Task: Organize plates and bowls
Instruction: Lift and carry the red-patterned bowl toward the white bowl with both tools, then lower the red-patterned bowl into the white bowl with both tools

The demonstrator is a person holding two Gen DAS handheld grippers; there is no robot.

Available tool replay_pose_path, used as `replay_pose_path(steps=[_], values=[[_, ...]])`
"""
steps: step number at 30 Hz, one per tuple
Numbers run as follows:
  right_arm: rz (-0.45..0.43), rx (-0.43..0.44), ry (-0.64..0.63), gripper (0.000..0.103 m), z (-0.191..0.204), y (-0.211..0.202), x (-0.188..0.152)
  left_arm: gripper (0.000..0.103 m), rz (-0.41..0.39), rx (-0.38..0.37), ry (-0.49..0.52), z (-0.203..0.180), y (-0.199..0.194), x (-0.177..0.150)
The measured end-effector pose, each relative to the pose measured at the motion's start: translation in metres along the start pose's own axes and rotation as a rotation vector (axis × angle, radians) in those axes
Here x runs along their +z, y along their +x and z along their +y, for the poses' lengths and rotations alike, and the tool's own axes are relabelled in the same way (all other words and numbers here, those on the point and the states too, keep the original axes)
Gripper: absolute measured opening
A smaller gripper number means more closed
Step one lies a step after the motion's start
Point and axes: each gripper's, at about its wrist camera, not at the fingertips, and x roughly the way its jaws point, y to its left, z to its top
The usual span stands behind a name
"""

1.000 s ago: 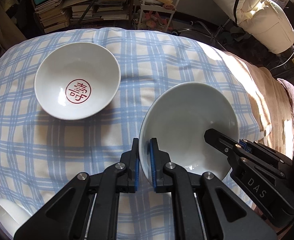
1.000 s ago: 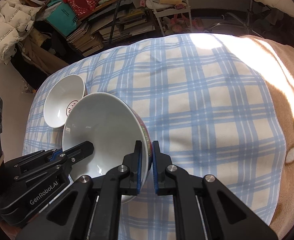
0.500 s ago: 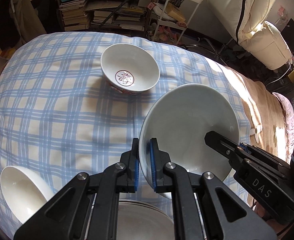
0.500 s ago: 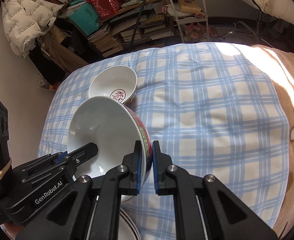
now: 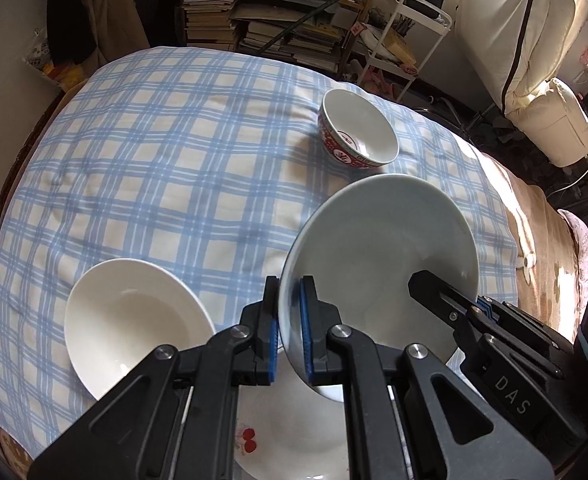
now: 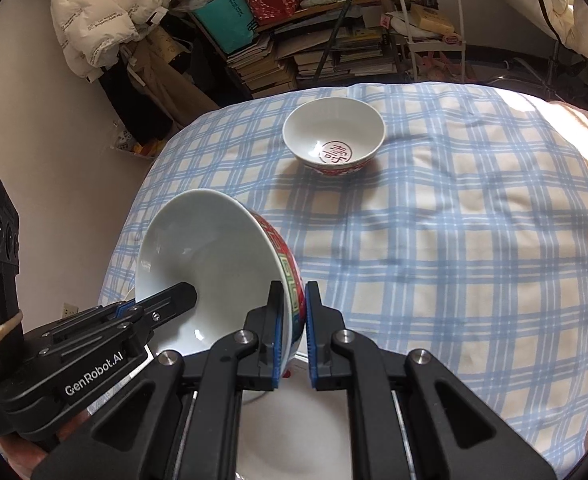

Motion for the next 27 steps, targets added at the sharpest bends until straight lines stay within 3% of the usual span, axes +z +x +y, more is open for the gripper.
replay_pose_path(steps=[15, 27], values=[[0.021, 0.086, -0.063, 0.011, 0.073, 0.015, -0.029, 0.010, -0.044, 0.058, -0.084, 0.070, -0.032, -0.034], [0.037, 0.092, -0.116, 0.011, 0.106, 0.040, -0.054, 0.011, -0.042, 0.087, -0.126, 0.111, -0.024, -0.066]])
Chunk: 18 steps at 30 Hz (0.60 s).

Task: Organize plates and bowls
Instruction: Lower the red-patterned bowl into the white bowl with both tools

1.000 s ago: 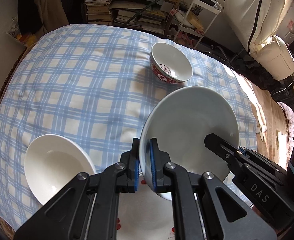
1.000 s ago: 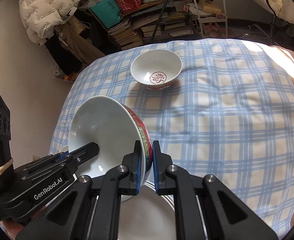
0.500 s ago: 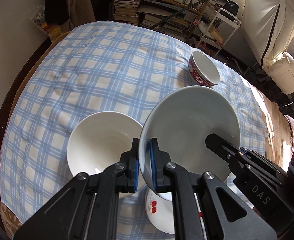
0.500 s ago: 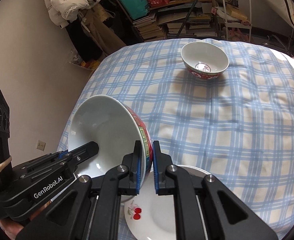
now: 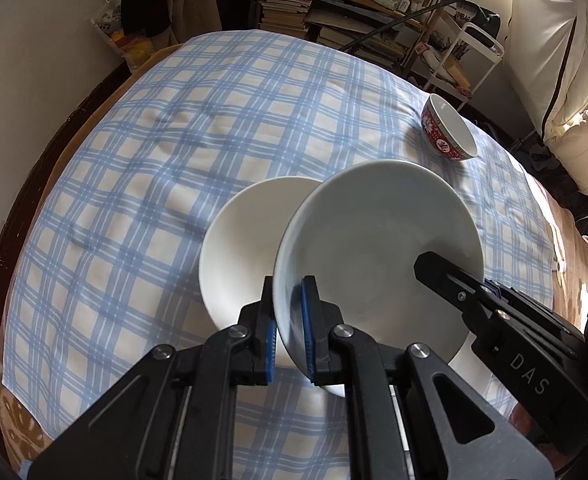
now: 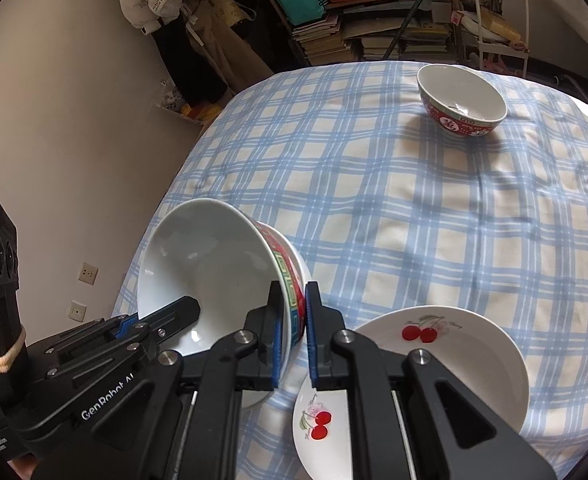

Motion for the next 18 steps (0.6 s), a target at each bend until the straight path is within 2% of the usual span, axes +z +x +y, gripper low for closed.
replay_pose_path(steps=[18], values=[[0.083, -0.063, -0.092, 0.011, 0.022, 0.054, -0.010, 0.011, 0.038, -0.035, -0.085, 0.042, 0.042, -0.006]])
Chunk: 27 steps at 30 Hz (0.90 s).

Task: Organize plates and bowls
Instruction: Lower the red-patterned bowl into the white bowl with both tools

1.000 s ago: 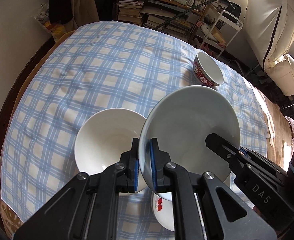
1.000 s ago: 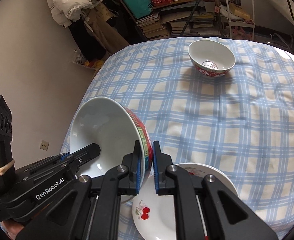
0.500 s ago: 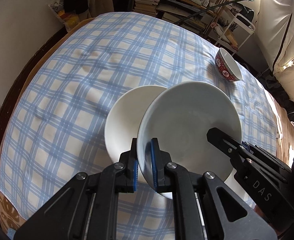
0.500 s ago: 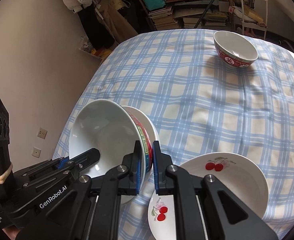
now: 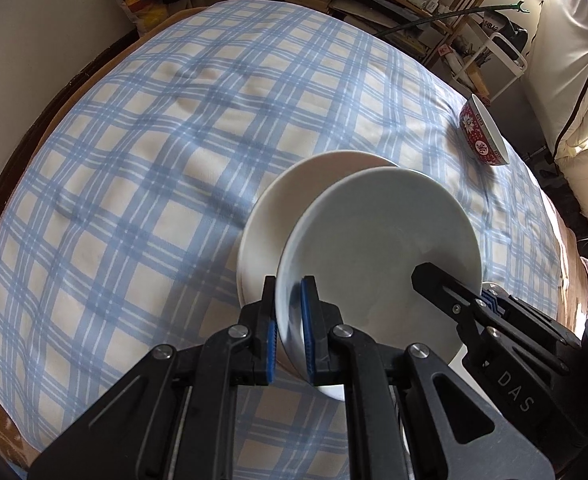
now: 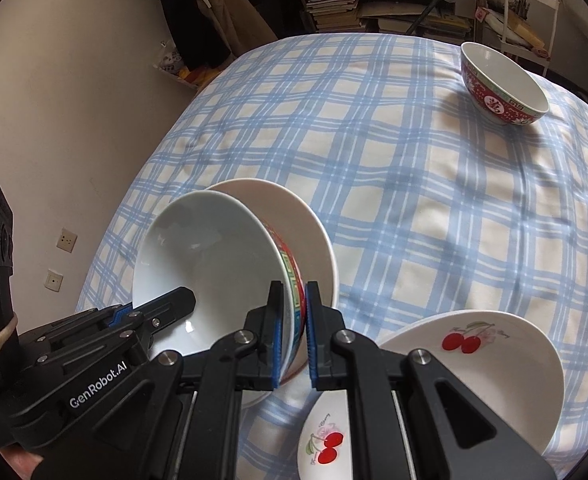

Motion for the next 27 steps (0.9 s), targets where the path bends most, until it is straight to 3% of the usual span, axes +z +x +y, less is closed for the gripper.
replay_pose_path(steps=[12, 27], values=[[-0.011, -0.078, -0.089, 0.011, 0.015, 0.008, 0.006, 0.012, -0.047, 0.048, 0.059, -0.004, 0.001, 0.003], [0.017, -0.109, -0.097, 0.011, 0.016, 0.006, 0.008, 0.012, 0.001, 0.104, 0.094, -0.010, 0.004, 0.006]])
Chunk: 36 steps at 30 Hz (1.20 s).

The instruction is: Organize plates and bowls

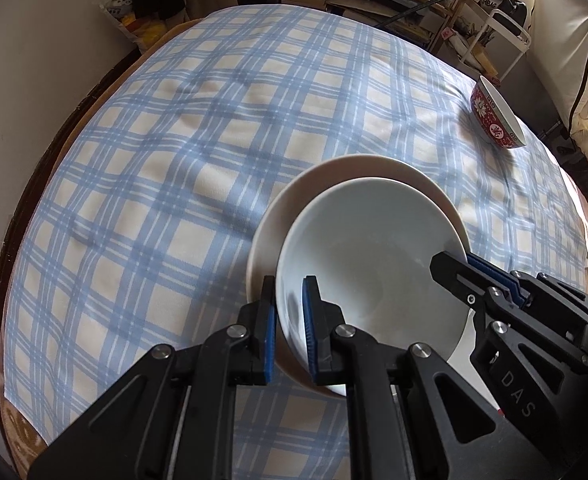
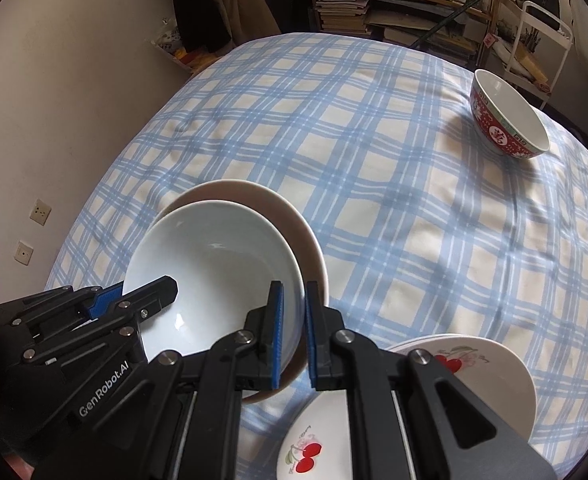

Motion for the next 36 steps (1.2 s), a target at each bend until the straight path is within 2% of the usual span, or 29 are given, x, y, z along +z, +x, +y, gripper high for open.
replay_pose_path(steps=[5, 18, 22, 28, 30, 33, 36], values=[[0.000, -0.004, -0.002, 0.011, 0.000, 0.000, -0.001, 0.012, 0.008, 0.011, 0.009, 0.000, -0.001, 0.000], [-0.005, 0.074, 0.091, 0.011, -0.015, -0.001, -0.005, 0.013, 0.054, -0.003, 0.000, 0.001, -0.004, 0.001], [-0.014, 0.102, 0.121, 0.011, -0.019, -0.003, -0.005, 0.013, 0.038, 0.045, 0.055, -0.009, -0.010, -0.001], [-0.015, 0.123, 0.123, 0.011, -0.023, -0.009, -0.006, 0.014, 0.026, 0.048, 0.048, -0.006, -0.016, 0.000], [-0.037, 0.123, 0.096, 0.011, -0.021, -0.016, -0.005, 0.019, 0.008, 0.056, 0.053, -0.005, -0.023, 0.002], [-0.033, 0.147, 0.106, 0.011, -0.026, -0.019, -0.002, 0.020, 0.011, 0.031, 0.030, -0.001, -0.028, 0.007], [-0.049, 0.156, 0.118, 0.011, -0.032, -0.027, 0.004, 0.024, -0.018, 0.046, 0.042, -0.004, -0.035, 0.013]])
